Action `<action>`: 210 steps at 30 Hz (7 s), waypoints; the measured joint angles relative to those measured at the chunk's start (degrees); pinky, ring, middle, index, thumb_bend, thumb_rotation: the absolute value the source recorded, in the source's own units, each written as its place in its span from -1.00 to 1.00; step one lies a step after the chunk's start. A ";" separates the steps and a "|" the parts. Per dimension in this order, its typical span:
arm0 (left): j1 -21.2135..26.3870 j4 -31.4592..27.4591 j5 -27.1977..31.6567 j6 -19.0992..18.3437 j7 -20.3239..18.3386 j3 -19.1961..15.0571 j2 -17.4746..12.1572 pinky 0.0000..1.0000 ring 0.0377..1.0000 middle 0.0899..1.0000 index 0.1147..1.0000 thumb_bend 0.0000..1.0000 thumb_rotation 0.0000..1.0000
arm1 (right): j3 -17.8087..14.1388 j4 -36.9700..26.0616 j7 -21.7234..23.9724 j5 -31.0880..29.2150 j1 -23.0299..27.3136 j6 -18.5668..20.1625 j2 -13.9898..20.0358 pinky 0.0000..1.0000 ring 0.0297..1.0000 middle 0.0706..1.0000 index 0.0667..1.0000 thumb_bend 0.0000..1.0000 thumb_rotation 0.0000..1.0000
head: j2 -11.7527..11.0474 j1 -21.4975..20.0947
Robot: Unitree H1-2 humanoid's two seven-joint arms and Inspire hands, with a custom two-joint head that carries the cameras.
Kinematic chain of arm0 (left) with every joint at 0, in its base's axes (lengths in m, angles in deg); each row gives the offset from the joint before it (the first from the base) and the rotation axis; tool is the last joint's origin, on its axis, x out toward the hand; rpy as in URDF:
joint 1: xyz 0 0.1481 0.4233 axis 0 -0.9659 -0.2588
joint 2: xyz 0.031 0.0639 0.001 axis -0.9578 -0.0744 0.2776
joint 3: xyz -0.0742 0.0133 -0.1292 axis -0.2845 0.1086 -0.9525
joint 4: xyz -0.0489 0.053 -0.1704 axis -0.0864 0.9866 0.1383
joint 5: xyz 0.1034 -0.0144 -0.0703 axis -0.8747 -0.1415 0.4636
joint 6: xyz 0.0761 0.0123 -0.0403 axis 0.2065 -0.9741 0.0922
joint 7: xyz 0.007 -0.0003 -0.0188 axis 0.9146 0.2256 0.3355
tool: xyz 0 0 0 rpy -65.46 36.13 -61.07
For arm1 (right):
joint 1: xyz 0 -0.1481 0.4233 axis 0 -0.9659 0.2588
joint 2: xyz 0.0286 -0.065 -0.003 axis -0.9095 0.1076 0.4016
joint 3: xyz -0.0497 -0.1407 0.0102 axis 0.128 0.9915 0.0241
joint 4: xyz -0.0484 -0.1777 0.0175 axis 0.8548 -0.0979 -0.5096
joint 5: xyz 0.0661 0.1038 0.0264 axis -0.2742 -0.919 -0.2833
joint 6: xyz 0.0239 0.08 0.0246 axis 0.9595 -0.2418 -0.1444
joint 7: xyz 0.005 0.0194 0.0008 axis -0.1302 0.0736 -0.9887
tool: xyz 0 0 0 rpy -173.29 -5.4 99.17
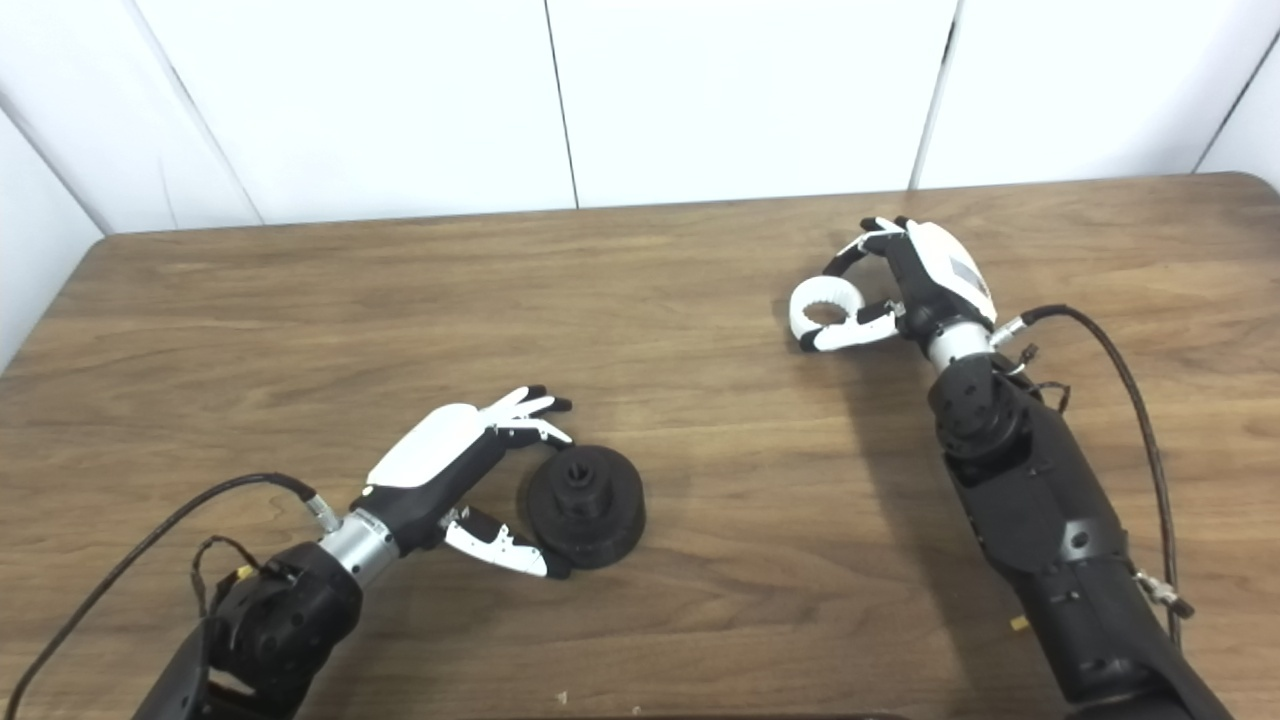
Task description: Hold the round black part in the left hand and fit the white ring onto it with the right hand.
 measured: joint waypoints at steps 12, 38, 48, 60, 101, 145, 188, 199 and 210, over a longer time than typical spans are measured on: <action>0.01 0.01 -0.03 -0.04 0.01 0.05 0.02 0.85 0.99 0.85 0.18 0.56 -0.30 | 0.03 -5.78 1.60 0.45 -1.42 1.26 0.69 0.82 0.97 0.79 -0.09 0.04 -0.69 | 0.00 -0.09; 0.55 1.50 -0.90 0.18 1.77 0.67 1.26 0.86 0.98 0.86 0.17 0.58 -0.26 | 2.19 -32.63 17.87 1.72 -5.07 12.32 2.28 0.92 1.00 0.80 -0.09 0.05 -0.71 | 0.00 0.09; 0.67 1.55 -1.04 -0.01 1.65 0.74 1.33 0.85 0.99 0.86 0.18 0.57 -0.27 | 3.86 -39.05 22.64 4.03 -6.38 13.34 -0.79 0.96 1.00 0.81 -0.09 0.05 -0.70 | 0.18 0.17; 0.72 1.62 -1.21 -0.07 1.69 0.85 1.40 0.86 0.99 0.86 0.18 0.57 -0.28 | 5.27 -44.38 26.96 6.52 -7.95 13.35 -5.29 0.99 1.00 0.81 -0.09 0.04 -0.70 | 0.18 0.26; 0.89 1.58 -1.63 -0.90 1.50 1.02 1.93 0.87 0.99 0.86 0.17 0.56 -0.28 | 11.41 -45.36 31.76 10.64 -13.30 13.27 -9.75 1.00 1.00 0.79 -0.09 0.05 -0.70 | 0.88 0.53; 0.97 1.20 -2.07 -1.16 1.94 1.37 2.40 0.81 0.98 0.86 0.19 0.57 -0.26 | 12.79 -41.91 29.66 10.60 -12.73 12.55 -9.70 1.00 1.00 0.79 -0.09 0.05 -0.70 | 1.14 0.88; 1.10 1.07 -1.71 -1.20 1.65 1.39 2.63 0.80 0.97 0.83 0.23 0.60 -0.30 | 10.94 -41.17 31.48 9.54 -12.00 13.00 -7.47 0.92 0.99 0.83 0.54 1.00 -0.22 | 1.32 1.05; 0.84 0.93 -1.52 -2.27 1.48 0.85 2.92 0.78 0.94 0.81 0.45 0.94 -0.13 | 7.73 -41.17 31.06 7.47 -12.62 13.06 -6.82 0.91 0.97 0.84 0.54 0.99 -0.22 | 1.14 1.32; 1.56 -1.02 0.05 -5.70 -2.44 0.13 2.63 0.81 0.97 0.87 0.73 1.00 -0.19 | 6.68 -41.17 30.91 6.87 -12.61 13.06 -6.51 0.77 0.96 0.83 0.48 1.00 -0.16 | 0.97 1.32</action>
